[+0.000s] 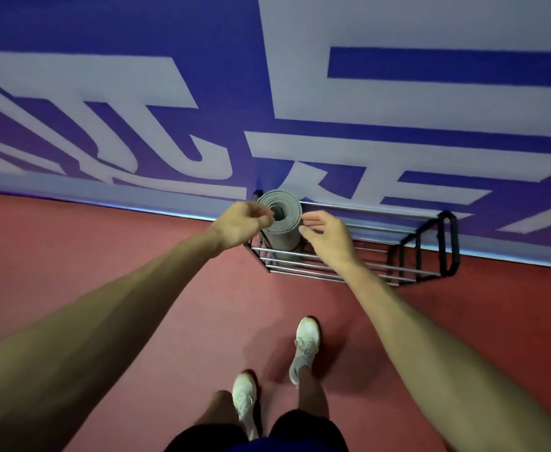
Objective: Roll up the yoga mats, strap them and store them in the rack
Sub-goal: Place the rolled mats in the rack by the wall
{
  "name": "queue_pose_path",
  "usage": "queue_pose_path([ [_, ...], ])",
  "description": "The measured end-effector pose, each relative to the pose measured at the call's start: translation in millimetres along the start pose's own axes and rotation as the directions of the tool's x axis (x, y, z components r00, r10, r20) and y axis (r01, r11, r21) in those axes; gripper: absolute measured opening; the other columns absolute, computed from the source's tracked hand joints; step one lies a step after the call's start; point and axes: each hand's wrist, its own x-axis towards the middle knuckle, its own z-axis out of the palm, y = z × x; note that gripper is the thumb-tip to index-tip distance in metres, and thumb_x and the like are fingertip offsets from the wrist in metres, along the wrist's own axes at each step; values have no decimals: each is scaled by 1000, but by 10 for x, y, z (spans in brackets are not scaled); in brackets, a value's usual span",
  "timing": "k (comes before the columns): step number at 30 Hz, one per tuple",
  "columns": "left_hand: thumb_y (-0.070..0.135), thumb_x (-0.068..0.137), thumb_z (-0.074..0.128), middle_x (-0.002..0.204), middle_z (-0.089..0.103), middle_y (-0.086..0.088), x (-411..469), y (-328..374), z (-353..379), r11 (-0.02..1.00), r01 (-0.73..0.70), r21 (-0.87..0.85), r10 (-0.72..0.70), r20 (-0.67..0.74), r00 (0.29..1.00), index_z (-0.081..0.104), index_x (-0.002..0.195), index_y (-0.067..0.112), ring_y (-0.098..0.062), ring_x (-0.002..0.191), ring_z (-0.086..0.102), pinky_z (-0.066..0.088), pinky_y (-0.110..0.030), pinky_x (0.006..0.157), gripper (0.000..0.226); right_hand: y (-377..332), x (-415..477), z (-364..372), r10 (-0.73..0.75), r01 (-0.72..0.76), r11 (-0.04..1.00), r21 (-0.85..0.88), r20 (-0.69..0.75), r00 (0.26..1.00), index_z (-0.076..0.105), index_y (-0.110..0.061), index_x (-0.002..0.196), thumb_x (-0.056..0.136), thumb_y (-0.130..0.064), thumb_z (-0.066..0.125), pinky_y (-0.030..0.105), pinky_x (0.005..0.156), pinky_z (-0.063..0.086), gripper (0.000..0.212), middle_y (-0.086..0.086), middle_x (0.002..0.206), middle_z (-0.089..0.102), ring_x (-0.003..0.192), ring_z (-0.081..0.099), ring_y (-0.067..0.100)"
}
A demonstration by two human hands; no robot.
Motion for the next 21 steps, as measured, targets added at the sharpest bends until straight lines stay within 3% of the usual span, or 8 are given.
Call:
queue_pose_path([
  [3,18,94,56,116,66,-2,-335,108,-92,981,-100,164,94,45,995,68,113,9,-15,107,59,42,-21,91,24,-63,-426,-93,46,-44,998,33,-59,997,63,-9,116,90,-19,65,32,93,50,28,4,103,68,97,63,17],
  [5,18,94,55,112,67,-2,-575,135,-123,960,-149,235,143,44,989,68,112,9,-15,104,60,43,-21,89,24,-76,-732,-149,46,-47,999,-3,-82,996,63,-9,118,92,-23,63,32,94,48,30,6,109,69,100,63,17],
  [9,21,92,57,105,71,-5,-1116,-61,-23,904,-253,345,213,150,965,71,105,14,-19,98,64,49,-27,88,20,-26,-1467,-96,56,-73,989,-131,-131,990,66,-9,114,96,-24,55,21,84,41,26,5,113,68,107,62,20],
  [14,21,90,57,88,68,-1,-1808,-241,162,846,-390,365,313,253,915,72,95,13,-14,79,60,50,-32,82,18,60,-2478,21,72,-104,986,-130,-229,971,69,-13,106,96,-29,56,20,84,39,23,-4,99,65,95,57,8],
  [18,20,91,57,94,70,-4,-2327,-195,455,805,-493,330,377,357,855,72,99,11,-15,82,62,50,-28,81,19,247,-3338,-14,125,-132,991,-3,-304,944,66,-1,94,98,-20,53,29,78,41,23,14,88,65,86,56,18],
  [21,22,88,60,99,72,-5,-2647,-166,839,760,-559,332,386,461,799,73,95,14,-20,92,66,52,-32,89,17,511,-4121,-92,178,-210,976,-55,-349,920,68,-6,93,98,-22,53,30,76,41,23,2,82,62,82,55,17],
])
